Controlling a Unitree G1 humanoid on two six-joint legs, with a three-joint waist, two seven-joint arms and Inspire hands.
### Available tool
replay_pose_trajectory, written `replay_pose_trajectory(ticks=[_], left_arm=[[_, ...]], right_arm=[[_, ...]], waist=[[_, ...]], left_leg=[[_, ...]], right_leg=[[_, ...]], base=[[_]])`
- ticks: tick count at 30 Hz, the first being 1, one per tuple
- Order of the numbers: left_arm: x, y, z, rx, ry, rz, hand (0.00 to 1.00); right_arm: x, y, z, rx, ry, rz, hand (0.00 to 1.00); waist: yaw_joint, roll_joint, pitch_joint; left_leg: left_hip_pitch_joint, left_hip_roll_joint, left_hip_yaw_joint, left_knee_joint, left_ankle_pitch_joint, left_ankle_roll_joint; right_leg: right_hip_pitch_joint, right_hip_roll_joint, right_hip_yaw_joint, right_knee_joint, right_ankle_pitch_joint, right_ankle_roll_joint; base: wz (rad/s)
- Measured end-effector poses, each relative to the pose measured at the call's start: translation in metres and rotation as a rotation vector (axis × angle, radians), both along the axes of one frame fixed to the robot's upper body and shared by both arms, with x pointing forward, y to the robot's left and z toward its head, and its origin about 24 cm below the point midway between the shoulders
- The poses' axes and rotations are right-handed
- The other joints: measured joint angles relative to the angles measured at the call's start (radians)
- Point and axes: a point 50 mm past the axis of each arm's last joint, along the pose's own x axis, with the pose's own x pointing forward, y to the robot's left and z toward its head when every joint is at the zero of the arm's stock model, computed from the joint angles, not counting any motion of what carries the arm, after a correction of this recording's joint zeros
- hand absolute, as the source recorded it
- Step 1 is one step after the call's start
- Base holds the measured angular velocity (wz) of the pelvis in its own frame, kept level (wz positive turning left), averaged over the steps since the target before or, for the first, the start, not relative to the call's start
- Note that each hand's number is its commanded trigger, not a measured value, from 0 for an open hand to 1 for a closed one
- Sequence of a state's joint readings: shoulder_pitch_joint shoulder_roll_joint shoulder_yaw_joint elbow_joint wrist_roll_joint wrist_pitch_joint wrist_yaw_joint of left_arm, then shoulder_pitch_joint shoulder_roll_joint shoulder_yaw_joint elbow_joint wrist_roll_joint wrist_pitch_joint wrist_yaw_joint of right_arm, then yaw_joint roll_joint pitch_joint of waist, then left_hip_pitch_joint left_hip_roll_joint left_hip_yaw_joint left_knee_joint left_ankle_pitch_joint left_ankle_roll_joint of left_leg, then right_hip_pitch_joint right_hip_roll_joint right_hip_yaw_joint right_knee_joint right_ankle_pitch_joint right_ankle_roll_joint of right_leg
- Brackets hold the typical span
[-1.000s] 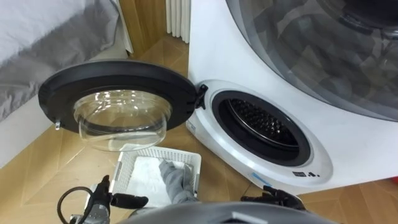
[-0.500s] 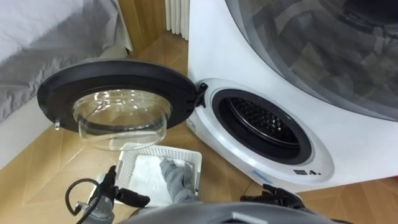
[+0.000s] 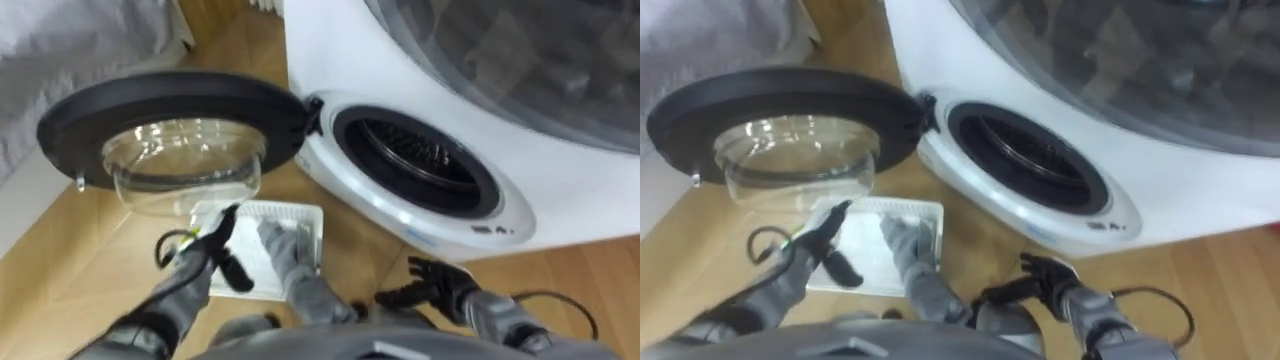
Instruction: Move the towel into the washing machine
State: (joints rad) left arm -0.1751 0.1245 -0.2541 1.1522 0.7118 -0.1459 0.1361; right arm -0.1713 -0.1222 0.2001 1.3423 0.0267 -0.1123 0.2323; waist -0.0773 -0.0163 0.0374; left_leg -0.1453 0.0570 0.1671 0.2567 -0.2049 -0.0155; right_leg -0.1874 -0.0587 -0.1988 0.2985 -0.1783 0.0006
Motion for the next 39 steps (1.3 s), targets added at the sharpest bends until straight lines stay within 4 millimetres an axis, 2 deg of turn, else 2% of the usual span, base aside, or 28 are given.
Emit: replay_pose_trajectory(ticks=[3, 6, 11, 13, 16, 20, 23, 27, 28, 30, 32, 39], left_arm=[[0.012, -0.008, 0.004, 0.012, -0.018, -0.074, 0.00], [0.028, -0.013, 0.012, 0.029, -0.051, -0.127, 0.00], [0.059, -0.024, 0.030, 0.043, -0.134, -0.196, 0.00], [0.076, -0.027, 0.043, 0.049, -0.192, -0.223, 0.00], [0.094, -0.032, 0.057, 0.080, -0.247, -0.281, 0.00], [0.103, -0.039, 0.065, 0.102, -0.277, -0.337, 0.00], [0.114, -0.044, 0.076, 0.118, -0.321, -0.366, 0.00], [0.123, -0.049, 0.085, 0.131, -0.364, -0.406, 0.00], [0.128, -0.051, 0.090, 0.140, -0.381, -0.421, 0.00], [0.134, -0.054, 0.098, 0.144, -0.407, -0.437, 0.00], [0.142, -0.060, 0.108, 0.150, -0.453, -0.472, 0.00], [0.148, -0.067, 0.118, 0.205, -0.510, -0.574, 0.00]], right_arm=[[0.016, 0.003, 0.005, -0.009, -0.040, 0.040, 0.00], [0.033, 0.008, 0.012, -0.014, -0.078, 0.083, 0.00], [0.069, 0.019, 0.029, -0.005, -0.180, 0.130, 0.00], [0.084, 0.023, 0.037, -0.004, -0.235, 0.144, 0.00], [0.099, 0.027, 0.047, -0.012, -0.297, 0.157, 0.00], [0.113, 0.035, 0.058, 0.005, -0.362, 0.147, 0.00], [0.132, 0.041, 0.073, -0.003, -0.433, 0.163, 0.00], [0.142, 0.042, 0.082, 0.012, -0.481, 0.123, 0.00], [0.147, 0.043, 0.086, 0.022, -0.497, 0.110, 0.00], [0.152, 0.044, 0.090, 0.044, -0.513, 0.089, 0.00], [0.156, 0.046, 0.095, 0.078, -0.537, 0.065, 0.00], [0.162, 0.056, 0.103, 0.100, -0.580, 0.112, 0.00]], waist=[[-0.014, 0.008, 0.0074], [-0.018, 0.006, 0.0247], [-0.025, 0.003, 0.0407], [-0.034, 0.005, 0.0565], [-0.037, 0.004, 0.0606], [-0.043, 0.004, 0.0629], [-0.059, 0.004, 0.0652], [-0.060, 0.003, 0.0672], [-0.060, 0.007, 0.0700], [-0.066, 0.009, 0.0717], [-0.070, 0.015, 0.0771], [-0.078, 0.018, 0.0785]], left_leg=[[-0.074, -0.002, 0.002, 0.029, 0.003, 0.005], [-0.155, 0.000, 0.007, 0.065, 0.005, 0.009], [-0.288, 0.002, 0.023, 0.129, 0.007, 0.013], [-0.359, 0.004, 0.023, 0.167, 0.009, 0.015], [-0.465, 0.007, 0.026, 0.225, 0.008, 0.019], [-0.572, 0.020, 0.040, 0.299, -0.002, 0.033], [-0.684, 0.028, 0.045, 0.361, -0.009, 0.044], [-0.790, 0.043, 0.049, 0.445, -0.038, 0.052], [-0.828, 0.054, 0.050, 0.476, -0.046, 0.057], [-0.876, 0.060, 0.049, 0.513, -0.056, 0.060], [-0.930, 0.072, 0.046, 0.555, -0.067, 0.067], [-1.054, 0.088, 0.036, 0.662, -0.106, 0.074]], right_leg=[[-0.081, -0.008, 0.006, 0.037, 0.000, -0.001], [-0.162, -0.012, 0.011, 0.068, 0.005, -0.009], [-0.308, -0.019, 0.035, 0.136, 0.011, -0.018], [-0.376, -0.024, 0.036, 0.167, 0.014, -0.023], [-0.480, -0.029, 0.050, 0.217, 0.015, -0.027], [-0.587, -0.030, 0.067, 0.276, 0.015, -0.032], [-0.697, -0.028, 0.083, 0.317, 0.016, -0.038], [-0.804, -0.029, 0.091, 0.392, 0.010, -0.041], [-0.837, -0.028, 0.089, 0.411, 0.011, -0.044], [-0.881, -0.030, 0.085, 0.439, 0.010, -0.047], [-0.930, -0.029, 0.084, 0.467, 0.009, -0.048], [-1.049, -0.046, 0.079, 0.570, -0.027, -0.051]], base=[[-0.03], [-0.04], [-0.10], [0.00], [-0.02], [-0.07], [-0.05], [-0.08], [-0.14], [-0.08], [-0.06], [0.02]])
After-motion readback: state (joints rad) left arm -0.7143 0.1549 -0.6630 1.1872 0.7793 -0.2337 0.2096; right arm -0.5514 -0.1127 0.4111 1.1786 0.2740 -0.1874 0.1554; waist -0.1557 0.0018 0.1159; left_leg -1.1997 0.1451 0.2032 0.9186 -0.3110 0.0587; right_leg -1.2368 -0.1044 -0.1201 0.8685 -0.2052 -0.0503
